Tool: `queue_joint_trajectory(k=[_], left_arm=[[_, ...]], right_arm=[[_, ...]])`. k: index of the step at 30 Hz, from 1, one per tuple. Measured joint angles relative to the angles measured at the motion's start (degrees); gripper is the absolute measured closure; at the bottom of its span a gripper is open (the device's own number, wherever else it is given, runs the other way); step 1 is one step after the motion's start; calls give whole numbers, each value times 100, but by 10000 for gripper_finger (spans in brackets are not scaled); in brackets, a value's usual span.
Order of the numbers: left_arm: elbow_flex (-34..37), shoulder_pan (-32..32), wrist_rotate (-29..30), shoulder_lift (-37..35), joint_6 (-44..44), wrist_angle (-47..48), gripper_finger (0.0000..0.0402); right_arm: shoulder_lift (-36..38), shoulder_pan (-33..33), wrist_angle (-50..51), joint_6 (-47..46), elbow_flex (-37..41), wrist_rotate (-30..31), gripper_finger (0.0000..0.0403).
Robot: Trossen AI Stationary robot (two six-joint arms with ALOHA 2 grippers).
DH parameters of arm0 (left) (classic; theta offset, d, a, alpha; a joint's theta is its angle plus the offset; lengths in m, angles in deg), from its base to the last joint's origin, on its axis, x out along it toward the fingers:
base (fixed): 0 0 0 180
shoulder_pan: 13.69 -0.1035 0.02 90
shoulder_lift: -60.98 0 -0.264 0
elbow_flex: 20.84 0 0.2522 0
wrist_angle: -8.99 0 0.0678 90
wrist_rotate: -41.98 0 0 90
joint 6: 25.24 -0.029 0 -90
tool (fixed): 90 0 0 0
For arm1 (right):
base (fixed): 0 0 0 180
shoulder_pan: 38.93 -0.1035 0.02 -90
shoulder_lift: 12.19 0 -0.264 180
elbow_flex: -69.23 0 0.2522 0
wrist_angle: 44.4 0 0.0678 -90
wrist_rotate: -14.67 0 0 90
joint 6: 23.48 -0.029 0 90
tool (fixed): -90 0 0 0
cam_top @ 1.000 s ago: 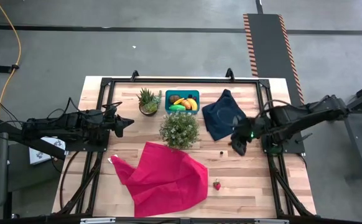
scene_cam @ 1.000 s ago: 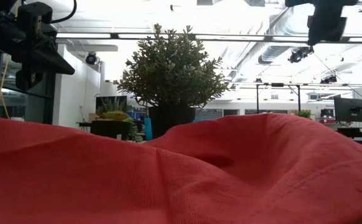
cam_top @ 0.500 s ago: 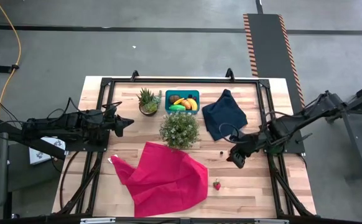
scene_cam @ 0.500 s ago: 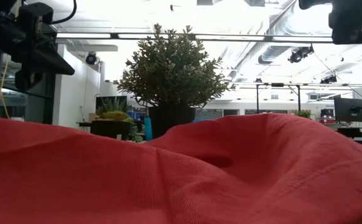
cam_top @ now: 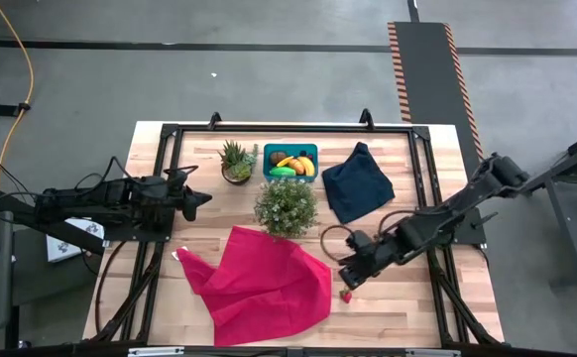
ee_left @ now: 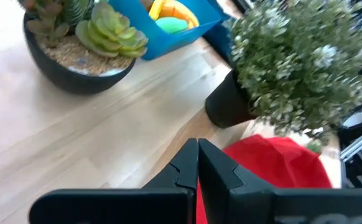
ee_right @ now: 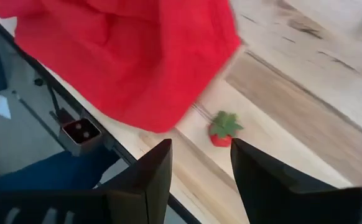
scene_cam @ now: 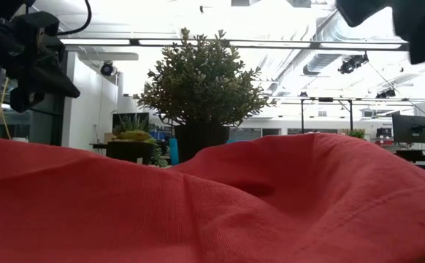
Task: Pick and placing Produce into tupperware
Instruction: Put the red strawberry into the blue bin
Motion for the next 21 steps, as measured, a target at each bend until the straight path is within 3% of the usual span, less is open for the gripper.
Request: queue_joint_trajectory(k=[10,21], left_arm=[[0,0,1,0,-159,368,401],[-2,0,18,0,-164,369,401]], right_arm=[[-1454,-51,1792,-672,-1636,69,247],[-2065,-457,1855,-1752,-2035,313,247]])
